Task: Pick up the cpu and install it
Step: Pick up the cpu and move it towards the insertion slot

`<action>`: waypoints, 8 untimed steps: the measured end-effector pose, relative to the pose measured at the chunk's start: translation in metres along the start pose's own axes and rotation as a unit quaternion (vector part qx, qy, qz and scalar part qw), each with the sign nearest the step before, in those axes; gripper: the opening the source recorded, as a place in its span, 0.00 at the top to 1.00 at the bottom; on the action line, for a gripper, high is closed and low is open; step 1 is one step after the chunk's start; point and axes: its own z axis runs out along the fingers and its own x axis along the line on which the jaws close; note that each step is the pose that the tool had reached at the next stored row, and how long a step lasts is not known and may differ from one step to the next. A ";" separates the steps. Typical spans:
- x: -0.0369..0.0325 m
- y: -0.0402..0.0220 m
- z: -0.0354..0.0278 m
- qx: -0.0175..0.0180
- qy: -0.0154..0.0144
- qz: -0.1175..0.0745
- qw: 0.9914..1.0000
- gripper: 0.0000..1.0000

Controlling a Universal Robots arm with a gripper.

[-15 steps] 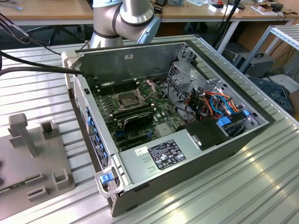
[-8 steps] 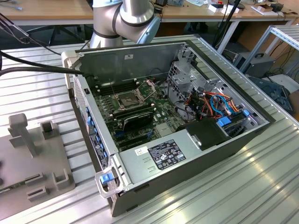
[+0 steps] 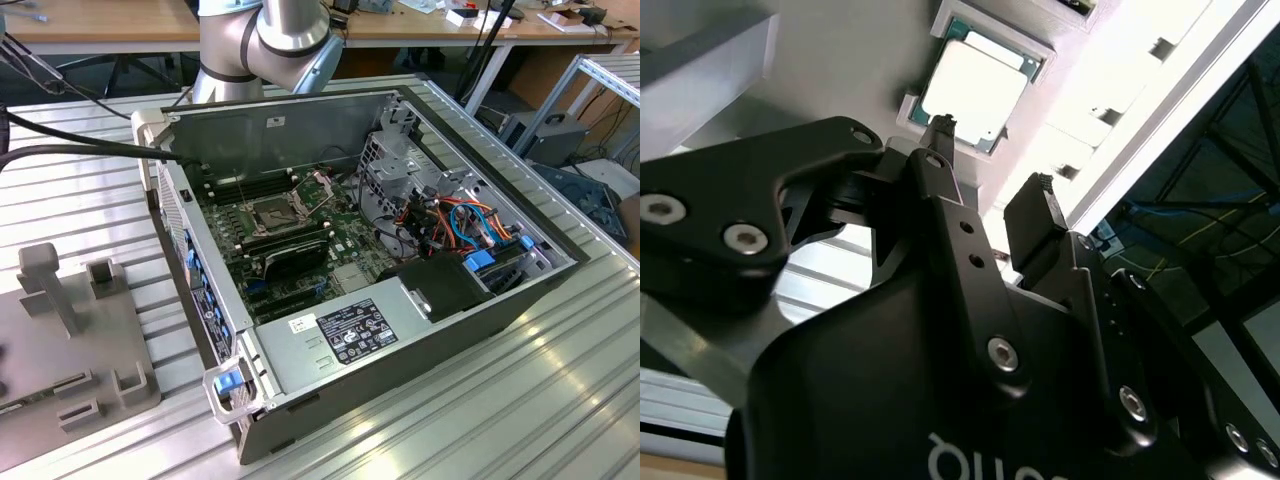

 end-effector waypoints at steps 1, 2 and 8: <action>0.0000 -0.0001 0.0010 0.000 0.000 0.000 1.000 0.52; 0.0000 -0.0001 0.0026 0.000 0.000 0.000 1.000 0.52; -0.0001 -0.0003 0.0056 0.000 0.000 0.000 1.000 0.52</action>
